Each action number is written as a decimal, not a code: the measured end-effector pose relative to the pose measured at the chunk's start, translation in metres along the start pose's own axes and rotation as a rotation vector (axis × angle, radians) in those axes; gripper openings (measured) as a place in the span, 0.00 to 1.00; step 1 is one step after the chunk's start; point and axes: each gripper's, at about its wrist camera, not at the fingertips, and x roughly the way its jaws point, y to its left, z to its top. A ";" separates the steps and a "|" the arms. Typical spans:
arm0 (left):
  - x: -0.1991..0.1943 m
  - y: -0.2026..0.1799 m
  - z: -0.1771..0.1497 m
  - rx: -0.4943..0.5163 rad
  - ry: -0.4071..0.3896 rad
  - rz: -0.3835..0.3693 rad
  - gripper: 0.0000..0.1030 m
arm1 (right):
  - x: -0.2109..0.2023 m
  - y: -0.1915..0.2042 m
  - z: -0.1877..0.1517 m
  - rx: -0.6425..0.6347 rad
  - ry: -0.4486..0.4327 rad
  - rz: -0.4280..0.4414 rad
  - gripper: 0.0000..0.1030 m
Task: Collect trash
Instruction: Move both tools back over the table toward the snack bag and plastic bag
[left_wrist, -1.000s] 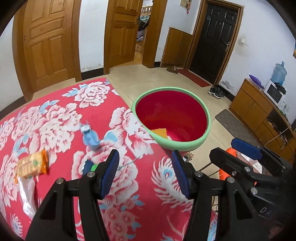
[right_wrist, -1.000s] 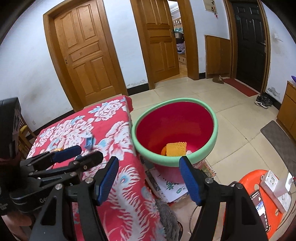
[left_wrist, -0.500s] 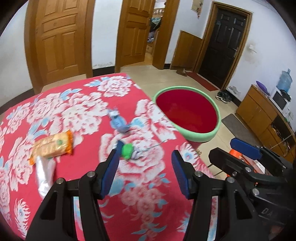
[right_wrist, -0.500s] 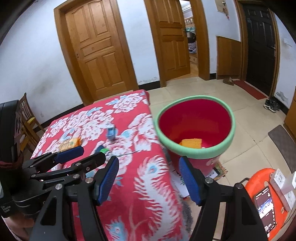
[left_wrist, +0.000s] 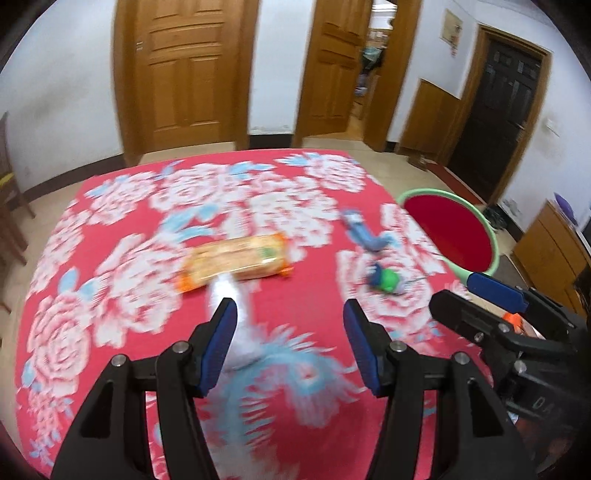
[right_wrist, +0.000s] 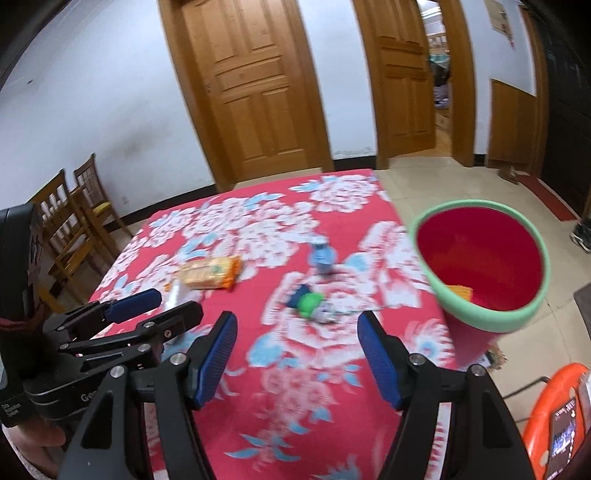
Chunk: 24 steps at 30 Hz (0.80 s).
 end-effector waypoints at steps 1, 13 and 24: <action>-0.003 0.007 -0.002 -0.015 0.002 0.012 0.58 | 0.004 0.007 0.001 -0.011 0.004 0.014 0.68; -0.023 0.071 -0.021 -0.144 0.001 0.101 0.58 | 0.030 0.060 0.007 -0.086 0.032 0.110 0.68; -0.009 0.061 -0.011 -0.154 0.001 0.022 0.76 | 0.032 0.032 0.006 -0.037 0.034 0.044 0.68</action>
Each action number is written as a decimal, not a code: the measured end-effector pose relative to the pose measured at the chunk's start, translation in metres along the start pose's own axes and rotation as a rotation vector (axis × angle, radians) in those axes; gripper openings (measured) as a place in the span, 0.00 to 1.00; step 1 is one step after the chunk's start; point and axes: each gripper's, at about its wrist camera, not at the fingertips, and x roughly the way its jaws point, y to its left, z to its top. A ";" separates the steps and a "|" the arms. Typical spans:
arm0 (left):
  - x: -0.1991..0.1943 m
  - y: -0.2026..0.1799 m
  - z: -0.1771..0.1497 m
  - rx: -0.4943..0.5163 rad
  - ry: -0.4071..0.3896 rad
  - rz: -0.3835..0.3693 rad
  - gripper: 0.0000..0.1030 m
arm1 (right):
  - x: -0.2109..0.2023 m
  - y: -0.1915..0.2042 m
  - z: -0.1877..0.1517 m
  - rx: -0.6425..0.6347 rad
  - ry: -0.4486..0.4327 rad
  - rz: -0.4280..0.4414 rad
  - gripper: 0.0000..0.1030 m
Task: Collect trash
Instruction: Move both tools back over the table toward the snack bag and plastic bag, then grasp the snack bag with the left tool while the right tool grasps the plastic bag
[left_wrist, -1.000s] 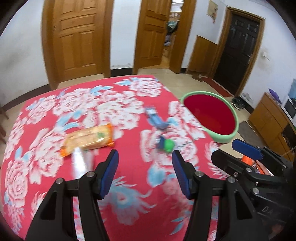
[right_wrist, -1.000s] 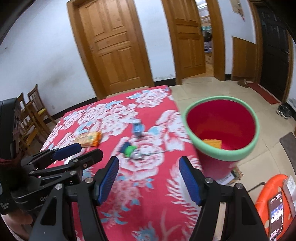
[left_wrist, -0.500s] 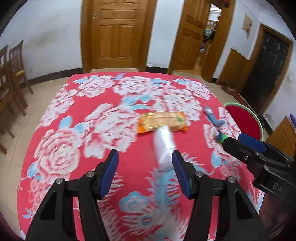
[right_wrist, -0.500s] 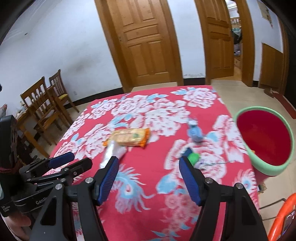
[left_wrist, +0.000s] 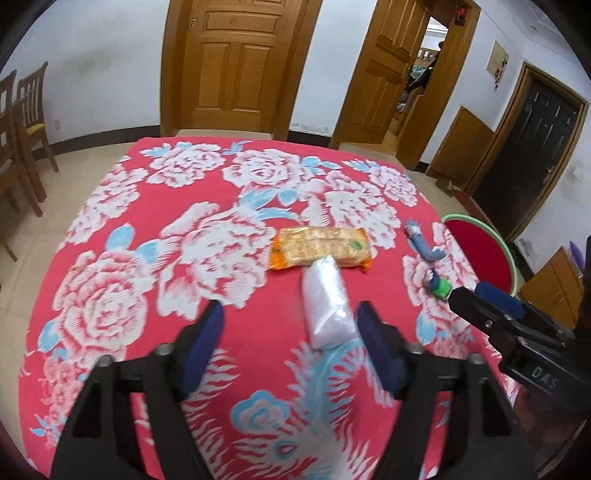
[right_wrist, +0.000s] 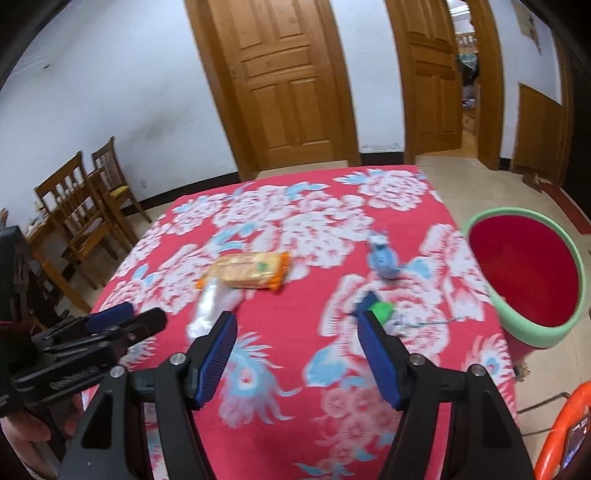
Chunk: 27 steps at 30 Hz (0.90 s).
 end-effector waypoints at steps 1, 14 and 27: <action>0.002 -0.004 0.002 0.009 0.002 -0.006 0.76 | 0.000 -0.009 0.000 0.016 -0.002 -0.020 0.69; 0.065 -0.028 0.041 0.029 0.123 -0.065 0.92 | 0.012 -0.062 0.010 0.087 0.033 -0.144 0.83; 0.123 -0.051 0.056 0.127 0.218 0.051 0.94 | 0.033 -0.070 0.016 0.101 0.063 -0.145 0.83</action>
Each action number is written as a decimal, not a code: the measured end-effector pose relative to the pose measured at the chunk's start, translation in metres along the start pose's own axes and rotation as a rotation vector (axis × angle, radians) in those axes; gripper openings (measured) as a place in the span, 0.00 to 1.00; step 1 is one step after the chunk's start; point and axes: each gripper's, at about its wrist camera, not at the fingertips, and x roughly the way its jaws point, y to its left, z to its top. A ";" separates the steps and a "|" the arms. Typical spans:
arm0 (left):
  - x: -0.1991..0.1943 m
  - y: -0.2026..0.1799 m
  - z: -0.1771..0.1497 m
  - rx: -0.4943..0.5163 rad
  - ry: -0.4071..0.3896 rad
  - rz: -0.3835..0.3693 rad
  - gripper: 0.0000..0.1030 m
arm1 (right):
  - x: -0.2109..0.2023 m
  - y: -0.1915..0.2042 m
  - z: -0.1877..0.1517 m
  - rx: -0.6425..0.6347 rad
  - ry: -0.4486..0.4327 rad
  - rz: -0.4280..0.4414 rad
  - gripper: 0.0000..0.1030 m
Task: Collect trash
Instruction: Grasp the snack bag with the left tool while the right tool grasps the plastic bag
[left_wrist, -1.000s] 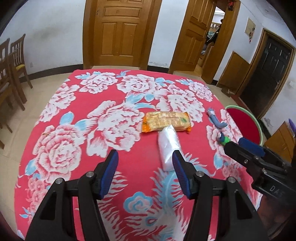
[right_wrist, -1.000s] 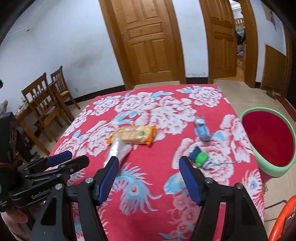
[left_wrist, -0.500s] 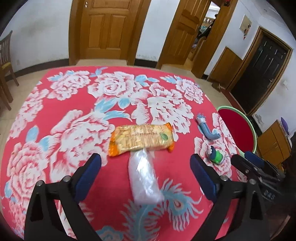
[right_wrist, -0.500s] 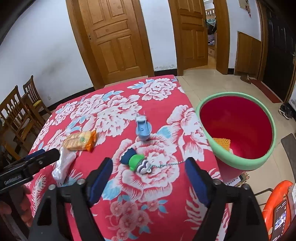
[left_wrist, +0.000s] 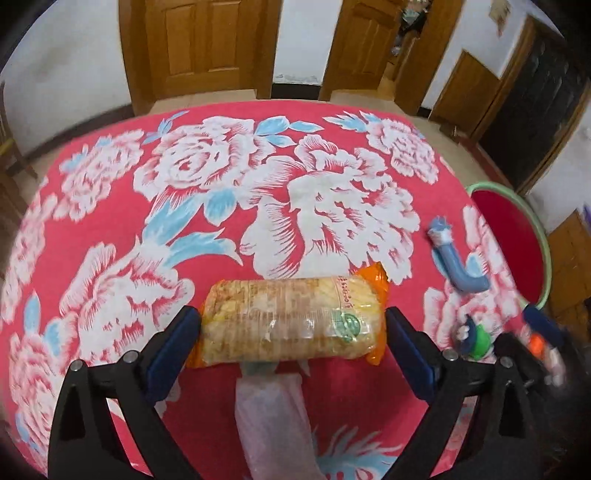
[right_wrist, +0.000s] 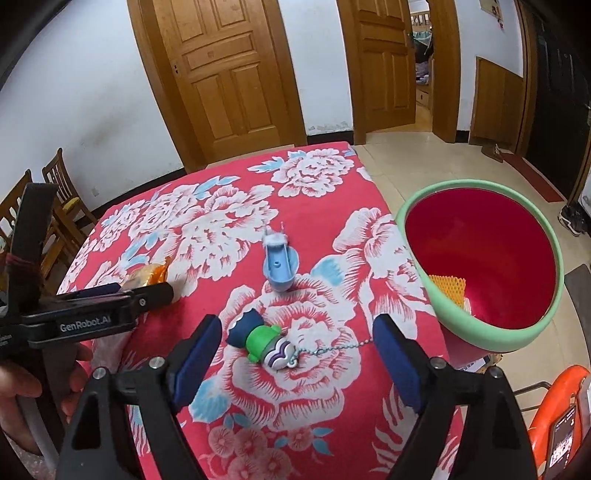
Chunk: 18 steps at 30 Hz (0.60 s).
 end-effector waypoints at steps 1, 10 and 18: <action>0.002 -0.005 -0.001 0.036 0.002 0.020 0.90 | 0.000 -0.001 0.000 0.003 0.000 -0.001 0.83; -0.017 0.014 -0.005 -0.045 -0.061 0.014 0.83 | -0.003 0.009 0.003 -0.005 -0.011 0.030 0.83; -0.045 0.035 -0.008 -0.063 -0.102 0.030 0.83 | 0.004 0.066 -0.004 -0.128 0.004 0.126 0.83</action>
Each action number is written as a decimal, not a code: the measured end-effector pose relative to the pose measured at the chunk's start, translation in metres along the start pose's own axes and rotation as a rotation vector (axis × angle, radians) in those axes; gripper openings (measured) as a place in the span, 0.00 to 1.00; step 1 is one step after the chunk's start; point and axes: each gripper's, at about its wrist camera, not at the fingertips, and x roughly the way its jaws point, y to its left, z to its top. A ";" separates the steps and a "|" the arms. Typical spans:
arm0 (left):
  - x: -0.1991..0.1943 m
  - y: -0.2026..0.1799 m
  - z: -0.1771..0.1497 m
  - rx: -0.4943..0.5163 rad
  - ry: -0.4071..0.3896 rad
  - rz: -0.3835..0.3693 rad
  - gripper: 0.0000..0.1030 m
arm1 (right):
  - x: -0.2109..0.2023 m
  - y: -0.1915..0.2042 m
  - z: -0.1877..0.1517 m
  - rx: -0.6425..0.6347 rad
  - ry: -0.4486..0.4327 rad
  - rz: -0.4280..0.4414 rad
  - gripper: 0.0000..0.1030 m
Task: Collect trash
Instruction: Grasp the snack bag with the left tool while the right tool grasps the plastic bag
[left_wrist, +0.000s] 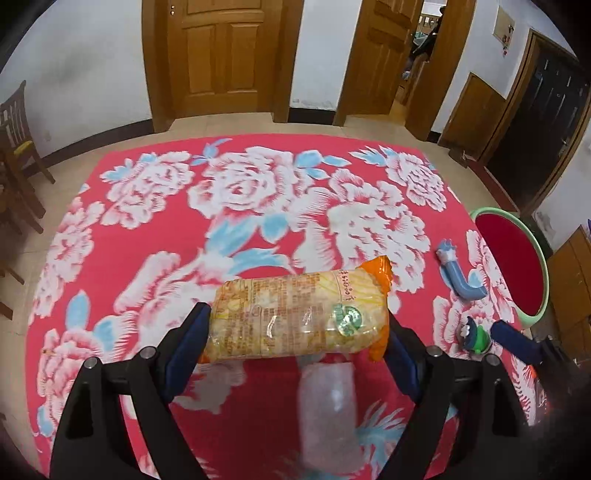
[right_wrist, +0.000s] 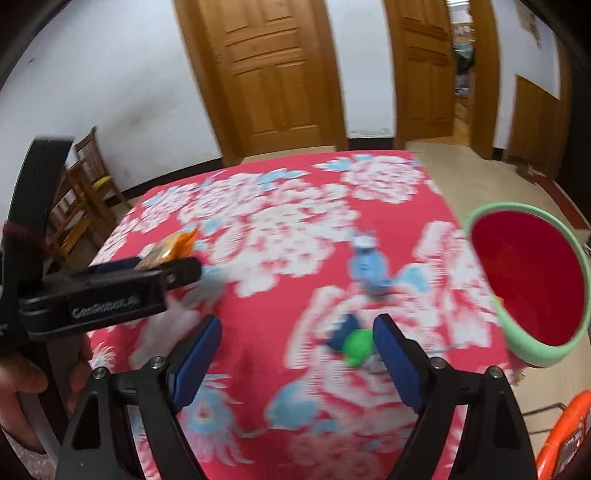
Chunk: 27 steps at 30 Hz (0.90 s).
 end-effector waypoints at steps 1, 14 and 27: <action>-0.002 0.003 -0.001 0.002 -0.002 0.009 0.83 | 0.001 0.007 0.000 -0.014 0.002 0.014 0.83; -0.013 0.064 -0.023 -0.088 0.013 0.084 0.83 | 0.037 0.063 0.002 -0.048 0.107 0.174 0.79; -0.028 0.062 -0.024 -0.075 -0.003 0.028 0.84 | 0.021 0.059 0.007 -0.059 0.003 0.114 0.34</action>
